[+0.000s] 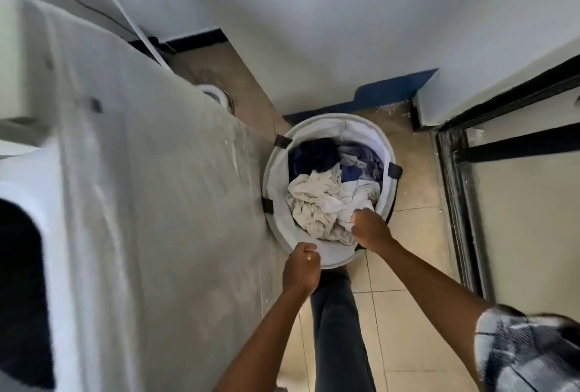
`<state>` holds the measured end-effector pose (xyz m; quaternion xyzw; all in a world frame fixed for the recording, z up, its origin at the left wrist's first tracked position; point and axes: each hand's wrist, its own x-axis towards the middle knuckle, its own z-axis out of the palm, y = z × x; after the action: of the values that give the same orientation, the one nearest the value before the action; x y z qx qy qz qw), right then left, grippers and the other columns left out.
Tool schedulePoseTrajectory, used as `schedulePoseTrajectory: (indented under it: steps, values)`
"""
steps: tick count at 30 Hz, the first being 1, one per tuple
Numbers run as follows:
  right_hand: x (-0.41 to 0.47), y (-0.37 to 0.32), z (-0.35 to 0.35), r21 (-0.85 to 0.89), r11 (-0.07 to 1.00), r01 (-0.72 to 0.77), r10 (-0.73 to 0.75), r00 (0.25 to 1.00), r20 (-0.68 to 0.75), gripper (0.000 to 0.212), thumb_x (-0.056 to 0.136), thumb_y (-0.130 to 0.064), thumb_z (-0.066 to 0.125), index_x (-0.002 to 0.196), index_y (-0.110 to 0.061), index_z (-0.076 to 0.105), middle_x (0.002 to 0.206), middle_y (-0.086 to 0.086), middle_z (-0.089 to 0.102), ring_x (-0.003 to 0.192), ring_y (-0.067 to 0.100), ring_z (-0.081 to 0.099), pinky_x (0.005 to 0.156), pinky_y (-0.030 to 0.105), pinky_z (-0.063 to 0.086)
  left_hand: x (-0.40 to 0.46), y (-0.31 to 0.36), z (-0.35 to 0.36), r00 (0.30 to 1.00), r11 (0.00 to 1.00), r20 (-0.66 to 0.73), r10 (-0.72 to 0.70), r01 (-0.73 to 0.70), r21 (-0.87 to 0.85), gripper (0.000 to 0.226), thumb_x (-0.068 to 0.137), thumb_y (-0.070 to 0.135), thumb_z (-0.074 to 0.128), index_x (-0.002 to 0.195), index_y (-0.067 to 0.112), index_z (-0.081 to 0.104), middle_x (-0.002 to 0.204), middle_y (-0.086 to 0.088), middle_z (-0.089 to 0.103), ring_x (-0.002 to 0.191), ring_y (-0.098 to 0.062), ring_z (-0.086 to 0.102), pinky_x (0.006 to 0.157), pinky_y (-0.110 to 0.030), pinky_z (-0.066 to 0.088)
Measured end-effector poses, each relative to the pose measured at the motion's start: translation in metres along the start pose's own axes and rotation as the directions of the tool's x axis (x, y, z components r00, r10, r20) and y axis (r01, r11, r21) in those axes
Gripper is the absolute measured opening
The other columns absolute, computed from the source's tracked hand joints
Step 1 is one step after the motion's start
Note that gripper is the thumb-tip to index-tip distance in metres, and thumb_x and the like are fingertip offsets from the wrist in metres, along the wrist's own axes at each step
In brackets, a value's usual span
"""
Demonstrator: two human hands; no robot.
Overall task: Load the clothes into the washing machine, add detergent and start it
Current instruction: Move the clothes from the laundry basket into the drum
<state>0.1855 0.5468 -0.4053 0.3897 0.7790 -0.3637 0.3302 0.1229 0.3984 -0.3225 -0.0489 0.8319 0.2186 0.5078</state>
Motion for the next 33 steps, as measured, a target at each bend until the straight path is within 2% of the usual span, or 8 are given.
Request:
schedulePoseTrajectory:
  steps: [5, 10, 13, 19, 25, 28, 30, 33]
  values:
    - [0.074, 0.016, 0.027, -0.483, 0.869, 0.103, -0.091, 0.995, 0.049, 0.033, 0.093, -0.014, 0.049, 0.124, -0.005, 0.049, 0.129, 0.015, 0.047, 0.121, 0.032, 0.046, 0.098, 0.037, 0.041, 0.053, -0.021, 0.02, 1.0, 0.998, 0.004, 0.023, -0.023, 0.056, 0.028, 0.096, 0.018, 0.047, 0.122, 0.016, 0.058, 0.124, -0.007, 0.061, 0.111, -0.022, 0.058, 0.09, -0.026, 0.044]
    - [0.111, 0.036, 0.042, -0.65, 0.752, 0.109, -0.081, 0.994, 0.072, 0.025, 0.091, -0.008, 0.05, 0.113, -0.012, 0.062, 0.117, 0.008, 0.062, 0.111, 0.025, 0.058, 0.088, 0.032, 0.048, 0.079, -0.027, 0.035, 0.999, 0.999, 0.036, 0.037, -0.038, 0.034, 0.026, 0.095, 0.018, 0.048, 0.118, 0.019, 0.059, 0.122, -0.003, 0.06, 0.109, -0.02, 0.057, 0.092, -0.028, 0.045]
    - [0.108, 0.041, 0.043, -0.55, 0.831, 0.084, -0.063, 0.996, 0.056, 0.022, 0.092, -0.009, 0.049, 0.112, -0.008, 0.059, 0.116, 0.011, 0.064, 0.109, 0.027, 0.06, 0.087, 0.034, 0.049, 0.077, -0.028, 0.033, 0.998, 0.997, 0.046, 0.042, -0.044, 0.055, 0.025, 0.095, 0.018, 0.048, 0.118, 0.019, 0.059, 0.122, -0.002, 0.06, 0.109, -0.019, 0.057, 0.092, -0.027, 0.044]
    - [0.046, 0.013, 0.006, -0.018, 0.995, 0.097, -0.097, 0.995, -0.02, 0.018, 0.095, -0.016, 0.048, 0.103, -0.001, 0.055, 0.106, 0.024, 0.062, 0.104, 0.036, 0.057, 0.076, 0.035, 0.041, 0.039, -0.011, 0.009, 0.996, 0.987, 0.037, 0.082, -0.087, 0.135, 0.027, 0.095, 0.018, 0.046, 0.119, 0.016, 0.058, 0.125, -0.004, 0.059, 0.113, -0.02, 0.056, 0.094, -0.028, 0.043]
    - [-0.06, -0.02, -0.089, 0.276, 0.931, 0.238, -0.209, 0.969, -0.131, 0.034, 0.095, -0.013, 0.052, 0.066, -0.022, 0.036, 0.065, -0.005, 0.039, 0.076, 0.021, 0.043, 0.061, 0.029, 0.025, -0.02, 0.032, -0.015, 0.973, 0.967, 0.014, 0.232, -0.232, 0.105, 0.03, 0.094, 0.019, 0.045, 0.121, 0.014, 0.057, 0.124, -0.006, 0.06, 0.111, -0.025, 0.056, 0.09, -0.029, 0.043]
    - [-0.115, -0.049, -0.14, 0.327, 0.866, 0.378, -0.338, 0.925, -0.174, 0.018, 0.094, -0.013, 0.054, 0.076, -0.012, 0.055, 0.076, 0.001, 0.053, 0.078, 0.017, 0.046, 0.059, 0.02, 0.033, -0.046, 0.05, -0.026, 0.958, 0.955, 0.023, 0.285, -0.286, 0.082, 0.035, 0.094, 0.021, 0.047, 0.129, 0.015, 0.049, 0.129, -0.008, 0.056, 0.115, -0.027, 0.054, 0.092, -0.031, 0.041]
    - [-0.152, -0.07, -0.172, 0.345, 0.825, 0.448, -0.389, 0.892, -0.229, 0.016, 0.095, -0.017, 0.054, 0.095, -0.003, 0.062, 0.089, 0.009, 0.059, 0.081, 0.018, 0.051, 0.067, 0.026, 0.039, -0.066, 0.061, -0.038, 0.947, 0.946, 0.01, 0.322, -0.323, 0.04, 0.04, 0.095, 0.022, 0.047, 0.134, 0.016, 0.044, 0.133, -0.007, 0.054, 0.117, -0.027, 0.053, 0.094, -0.032, 0.041]
    - [-0.204, -0.102, -0.217, 0.397, 0.745, 0.536, -0.428, 0.841, -0.332, 0.015, 0.094, -0.02, 0.056, 0.094, -0.007, 0.064, 0.087, 0.006, 0.061, 0.08, 0.017, 0.055, 0.072, 0.032, 0.041, -0.092, 0.077, -0.058, 0.922, 0.922, -0.028, 0.386, -0.387, -0.01, 0.043, 0.095, 0.02, 0.048, 0.137, 0.018, 0.042, 0.135, -0.005, 0.054, 0.119, -0.026, 0.052, 0.098, -0.035, 0.042]
